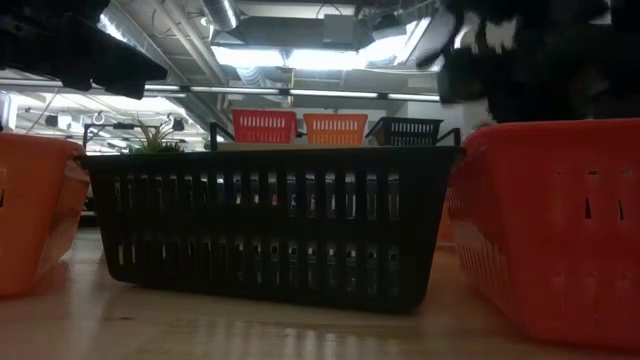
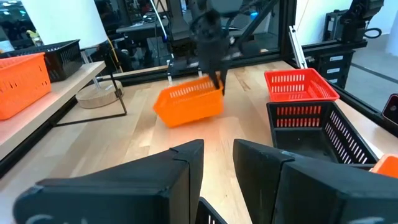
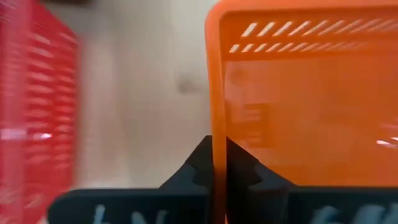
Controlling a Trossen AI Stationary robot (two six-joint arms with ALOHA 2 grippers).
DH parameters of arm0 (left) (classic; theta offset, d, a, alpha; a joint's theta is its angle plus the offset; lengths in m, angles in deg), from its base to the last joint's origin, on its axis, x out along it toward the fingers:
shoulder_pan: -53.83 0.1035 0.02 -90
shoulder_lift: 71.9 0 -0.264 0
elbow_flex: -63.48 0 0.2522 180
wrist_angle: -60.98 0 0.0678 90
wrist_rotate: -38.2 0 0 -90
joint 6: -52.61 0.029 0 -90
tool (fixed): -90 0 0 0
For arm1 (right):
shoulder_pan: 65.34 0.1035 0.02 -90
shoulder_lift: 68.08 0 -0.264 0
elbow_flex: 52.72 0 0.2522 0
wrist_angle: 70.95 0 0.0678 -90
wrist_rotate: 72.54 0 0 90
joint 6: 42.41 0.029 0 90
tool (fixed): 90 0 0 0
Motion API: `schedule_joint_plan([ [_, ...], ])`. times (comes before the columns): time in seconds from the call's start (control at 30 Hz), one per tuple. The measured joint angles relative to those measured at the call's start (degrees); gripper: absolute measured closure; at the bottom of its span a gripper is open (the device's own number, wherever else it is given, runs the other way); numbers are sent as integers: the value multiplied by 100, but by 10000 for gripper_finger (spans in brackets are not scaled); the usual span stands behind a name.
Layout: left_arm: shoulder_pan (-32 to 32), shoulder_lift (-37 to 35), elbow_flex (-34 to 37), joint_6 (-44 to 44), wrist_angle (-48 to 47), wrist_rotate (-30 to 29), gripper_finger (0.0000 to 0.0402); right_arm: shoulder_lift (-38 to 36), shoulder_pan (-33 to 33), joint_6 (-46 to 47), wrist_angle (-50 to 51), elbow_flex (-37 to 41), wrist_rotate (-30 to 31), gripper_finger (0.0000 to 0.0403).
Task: Stack baskets on shelf by color
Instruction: Stack the right orange basket on the orange basket
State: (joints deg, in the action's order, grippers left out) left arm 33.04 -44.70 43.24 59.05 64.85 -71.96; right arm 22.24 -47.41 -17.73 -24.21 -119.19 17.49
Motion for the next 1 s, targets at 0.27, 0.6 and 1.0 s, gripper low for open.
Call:
schedule_joint_plan([
  [0.27, 0, 0, 0, 4, -2, 0, 321, 0, -1, -1518, 742, -1798, 1312, 401],
  [0.6, 0, 0, 0, 22, -2, 2, 321, 0, -819, -4184, -1050, -3274, 3505, 402],
  [1.0, 1, 0, 0, 22, -2, 2, 321, 7, -3270, -3760, -792, -3422, 1117, 403],
])
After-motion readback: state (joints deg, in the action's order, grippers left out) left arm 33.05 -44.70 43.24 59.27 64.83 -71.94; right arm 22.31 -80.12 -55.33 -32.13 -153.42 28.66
